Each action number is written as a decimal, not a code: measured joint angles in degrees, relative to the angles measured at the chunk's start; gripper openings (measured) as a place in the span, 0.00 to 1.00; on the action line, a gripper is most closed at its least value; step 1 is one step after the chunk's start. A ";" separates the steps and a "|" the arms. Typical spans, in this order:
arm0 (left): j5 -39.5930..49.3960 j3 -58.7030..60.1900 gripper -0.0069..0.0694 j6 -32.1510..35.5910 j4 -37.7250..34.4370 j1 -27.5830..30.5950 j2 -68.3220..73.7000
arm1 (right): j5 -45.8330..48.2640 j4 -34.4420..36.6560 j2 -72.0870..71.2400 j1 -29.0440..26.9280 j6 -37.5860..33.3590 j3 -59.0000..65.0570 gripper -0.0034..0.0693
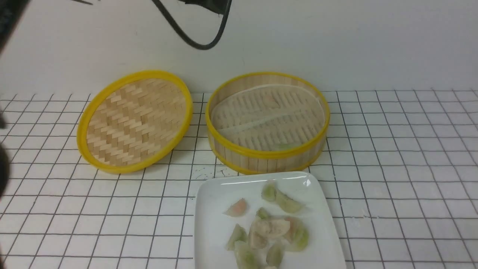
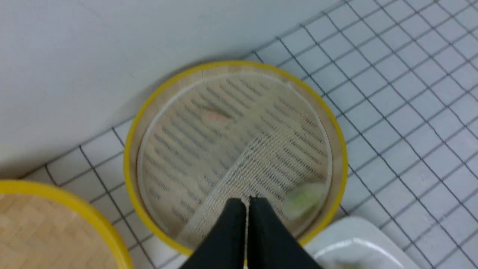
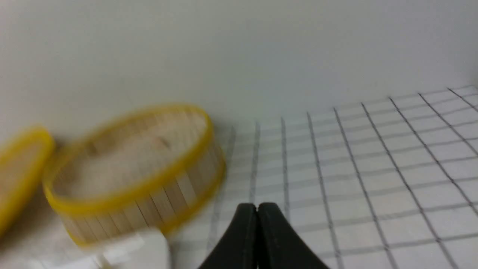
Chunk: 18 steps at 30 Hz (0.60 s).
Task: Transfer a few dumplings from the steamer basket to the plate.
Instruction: Use the right arm to grab a dumpling from inside the steamer
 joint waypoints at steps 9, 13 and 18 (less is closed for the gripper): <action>-0.01 34.77 0.08 -1.87 1.84 -0.70 -24.75 | -17.81 21.29 0.00 0.07 4.80 0.00 0.03; -0.01 46.22 0.08 -2.13 2.20 -0.70 -33.07 | -16.04 23.62 0.56 0.84 5.62 -2.18 0.03; -0.01 57.00 0.08 -2.27 2.32 -0.70 -41.48 | 5.36 16.41 17.69 4.10 0.41 -21.44 0.03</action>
